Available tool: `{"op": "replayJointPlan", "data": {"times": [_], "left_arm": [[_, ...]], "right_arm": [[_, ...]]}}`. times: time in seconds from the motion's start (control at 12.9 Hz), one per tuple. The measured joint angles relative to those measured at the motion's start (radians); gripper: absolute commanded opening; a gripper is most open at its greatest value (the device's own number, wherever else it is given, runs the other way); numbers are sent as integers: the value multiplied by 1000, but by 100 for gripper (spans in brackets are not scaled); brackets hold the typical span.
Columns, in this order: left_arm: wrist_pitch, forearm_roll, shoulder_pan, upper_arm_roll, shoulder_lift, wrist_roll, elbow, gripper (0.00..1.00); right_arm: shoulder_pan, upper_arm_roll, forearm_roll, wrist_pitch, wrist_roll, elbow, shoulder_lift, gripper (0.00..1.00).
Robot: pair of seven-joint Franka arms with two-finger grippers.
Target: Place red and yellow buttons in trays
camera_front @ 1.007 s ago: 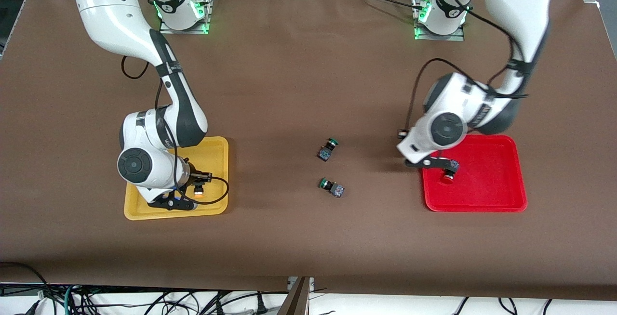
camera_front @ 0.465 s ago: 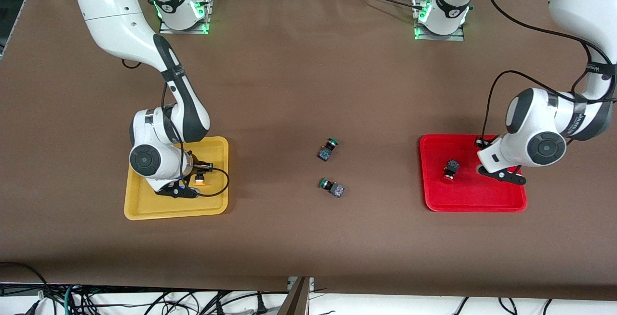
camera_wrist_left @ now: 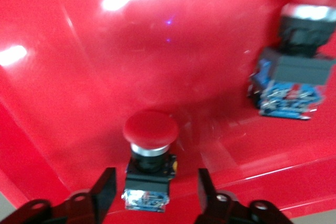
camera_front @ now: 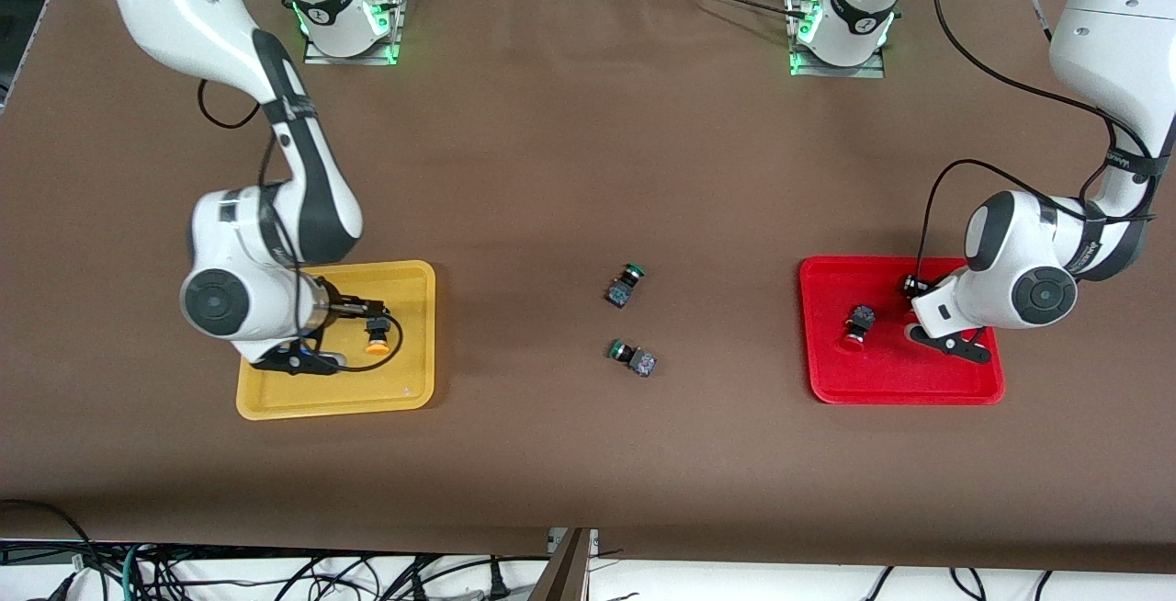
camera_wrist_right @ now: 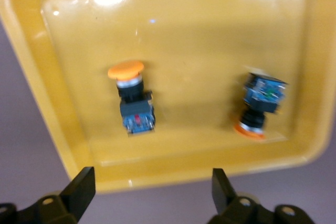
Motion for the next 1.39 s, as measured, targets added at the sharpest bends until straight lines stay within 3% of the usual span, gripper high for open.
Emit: {"op": "replayJointPlan", "data": {"times": [0.23, 0.39, 0.7, 0.85, 0.93, 1.08, 1.24, 1.32, 1.39], "left_arm": [[-33, 0, 1, -70, -62, -3, 31, 100], [-171, -6, 0, -132, -154, -43, 80, 100], [-603, -30, 0, -266, -266, -105, 353, 100], [-700, -35, -22, -284, -299, -119, 456, 100], [-709, -78, -67, -227, -330, -124, 472, 100], [-683, -250, -231, 23, -406, -133, 464, 100], [-553, -362, -387, 275, -492, -133, 382, 100], [-496, -379, -424, 340, -544, -133, 312, 100], [-464, -381, -435, 363, -592, -133, 244, 100]], "right_arm": [[-2, -73, 0, -211, -154, 94, -43, 100], [-6, -138, -1, -302, -270, 111, -88, 100], [-13, -202, -1, -501, -314, 127, -227, 100], [-11, -193, -17, -565, -314, 153, -286, 100], [-15, -166, -37, -570, -314, 157, -317, 100], [-75, -33, -110, -576, -312, 154, -384, 100], [-178, 109, -155, -573, -311, 146, -453, 100], [-204, 132, -156, -568, -311, 129, -494, 100], [-219, 139, -156, -562, -312, 99, -540, 100]]}}
